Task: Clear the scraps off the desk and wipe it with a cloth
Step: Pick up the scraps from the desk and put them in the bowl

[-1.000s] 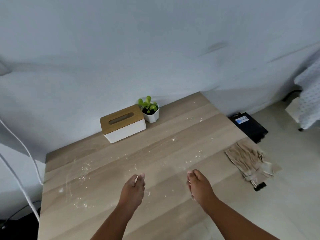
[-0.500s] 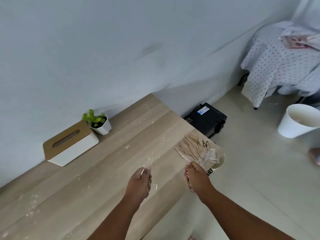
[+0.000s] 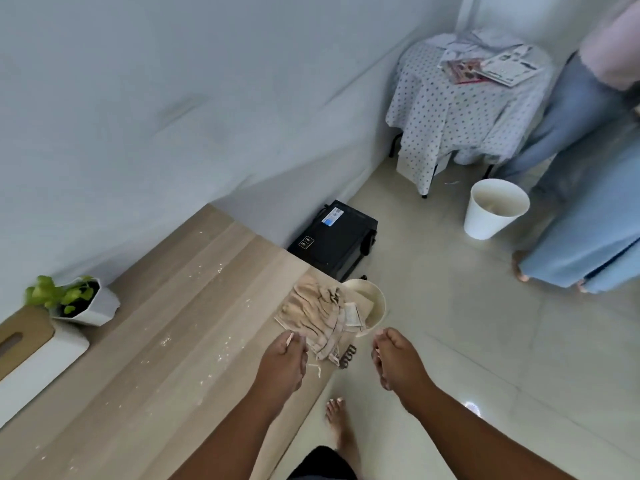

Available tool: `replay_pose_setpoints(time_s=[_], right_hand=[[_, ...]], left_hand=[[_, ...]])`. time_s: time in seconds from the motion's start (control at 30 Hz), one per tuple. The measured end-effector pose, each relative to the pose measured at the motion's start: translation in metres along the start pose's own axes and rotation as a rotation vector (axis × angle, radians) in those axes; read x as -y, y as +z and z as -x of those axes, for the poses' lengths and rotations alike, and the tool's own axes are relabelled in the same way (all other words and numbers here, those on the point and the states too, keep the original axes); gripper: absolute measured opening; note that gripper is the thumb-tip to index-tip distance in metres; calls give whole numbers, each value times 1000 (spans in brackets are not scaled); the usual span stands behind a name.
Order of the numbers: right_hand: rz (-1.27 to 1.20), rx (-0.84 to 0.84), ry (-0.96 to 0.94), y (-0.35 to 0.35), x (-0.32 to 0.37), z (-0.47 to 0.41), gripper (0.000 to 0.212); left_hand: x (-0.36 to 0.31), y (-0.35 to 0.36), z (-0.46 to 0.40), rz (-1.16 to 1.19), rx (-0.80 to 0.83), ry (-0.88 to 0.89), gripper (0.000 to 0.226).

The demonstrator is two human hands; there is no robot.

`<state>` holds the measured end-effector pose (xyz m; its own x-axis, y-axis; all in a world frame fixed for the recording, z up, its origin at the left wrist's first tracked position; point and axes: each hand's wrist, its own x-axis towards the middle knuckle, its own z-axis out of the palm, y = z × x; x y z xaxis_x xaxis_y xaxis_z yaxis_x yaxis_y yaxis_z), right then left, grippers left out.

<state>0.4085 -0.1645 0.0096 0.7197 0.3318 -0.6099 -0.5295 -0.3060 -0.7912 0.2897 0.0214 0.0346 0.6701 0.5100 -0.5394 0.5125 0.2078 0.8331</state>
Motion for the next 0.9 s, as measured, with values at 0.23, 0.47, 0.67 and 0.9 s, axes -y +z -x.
replay_pose_setpoints(time_s=[0.23,0.47,0.67,0.9], right_hand=[[19,-116,43,-33,31,-45,31],[17,-169,82,-35,75,-96,30],[-12,-185,108,-30,100,-127,29],[-3,-177,136,-43,113,-158,28]], left_hand=[[-25,40,-72,-7,95,-4,36],[-67,56,-140,-9,153,47,43],[-90,74,-178,-83,217,60,39],[-92,100,-204,-70,202,-9,36]])
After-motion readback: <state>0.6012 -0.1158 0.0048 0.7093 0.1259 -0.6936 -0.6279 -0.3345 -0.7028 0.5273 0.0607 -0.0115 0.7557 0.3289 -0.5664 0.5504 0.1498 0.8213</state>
